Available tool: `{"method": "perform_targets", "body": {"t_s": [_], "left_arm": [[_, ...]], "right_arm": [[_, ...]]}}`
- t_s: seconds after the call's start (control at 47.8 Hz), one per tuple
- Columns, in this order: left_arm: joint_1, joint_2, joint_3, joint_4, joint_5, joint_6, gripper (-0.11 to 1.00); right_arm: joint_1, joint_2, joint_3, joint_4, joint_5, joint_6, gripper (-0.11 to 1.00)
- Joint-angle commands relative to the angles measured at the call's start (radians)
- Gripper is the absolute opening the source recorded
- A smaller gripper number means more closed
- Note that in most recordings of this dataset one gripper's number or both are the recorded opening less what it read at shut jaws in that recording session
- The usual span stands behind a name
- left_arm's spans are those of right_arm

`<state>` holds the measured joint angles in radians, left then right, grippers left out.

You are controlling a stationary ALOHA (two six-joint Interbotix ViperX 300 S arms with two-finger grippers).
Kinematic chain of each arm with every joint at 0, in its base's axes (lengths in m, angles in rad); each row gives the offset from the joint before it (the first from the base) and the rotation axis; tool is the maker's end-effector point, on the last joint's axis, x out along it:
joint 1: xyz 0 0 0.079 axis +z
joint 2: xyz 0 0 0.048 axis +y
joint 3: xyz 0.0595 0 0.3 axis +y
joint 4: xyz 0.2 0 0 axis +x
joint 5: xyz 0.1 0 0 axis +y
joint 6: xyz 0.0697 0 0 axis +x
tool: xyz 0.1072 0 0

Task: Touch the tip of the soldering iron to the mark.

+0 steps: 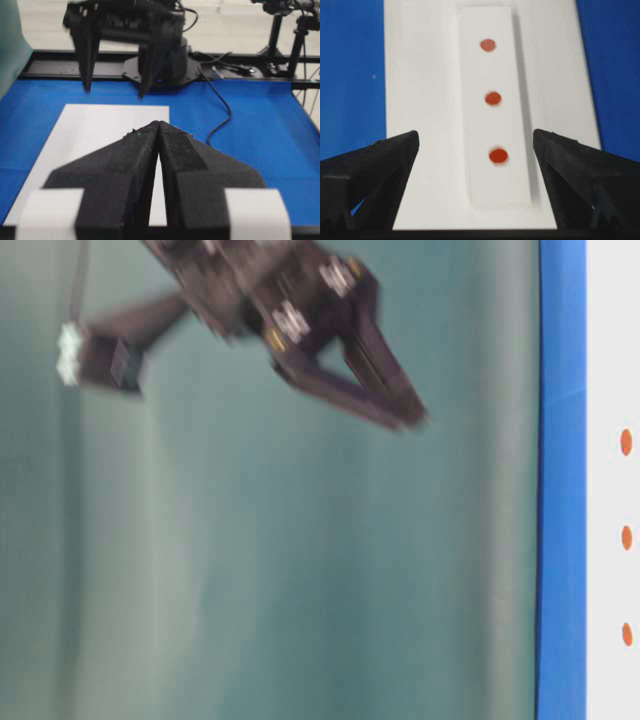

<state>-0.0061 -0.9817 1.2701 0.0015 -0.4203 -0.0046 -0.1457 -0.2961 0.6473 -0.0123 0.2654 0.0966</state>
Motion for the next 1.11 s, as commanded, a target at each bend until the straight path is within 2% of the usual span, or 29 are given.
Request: {"method": "perform_targets", "body": {"t_s": [0.0, 0.377, 0.586, 0.732, 1.088], "left_arm": [[-0.002, 0.003, -0.014, 0.002, -0.009, -0.002, 0.02], [-0.002, 0.002, -0.017, 0.002, -0.018, -0.006, 0.02], [-0.002, 0.003, -0.015, 0.002, -0.020, -0.009, 0.02], [-0.002, 0.005, -0.015, 0.002, -0.020, -0.011, 0.02], [-0.002, 0.005, -0.015, 0.002, -0.018, -0.011, 0.02]], "right_arm": [[-0.009, -0.124, 0.063, -0.005, -0.018, 0.000, 0.89], [-0.009, -0.541, 0.345, -0.002, -0.052, 0.009, 0.89], [-0.009, -0.706, 0.469, 0.002, -0.103, 0.012, 0.89], [-0.009, -0.746, 0.518, 0.005, -0.121, 0.015, 0.89], [-0.011, -0.739, 0.523, 0.005, -0.120, 0.015, 0.88]]}}
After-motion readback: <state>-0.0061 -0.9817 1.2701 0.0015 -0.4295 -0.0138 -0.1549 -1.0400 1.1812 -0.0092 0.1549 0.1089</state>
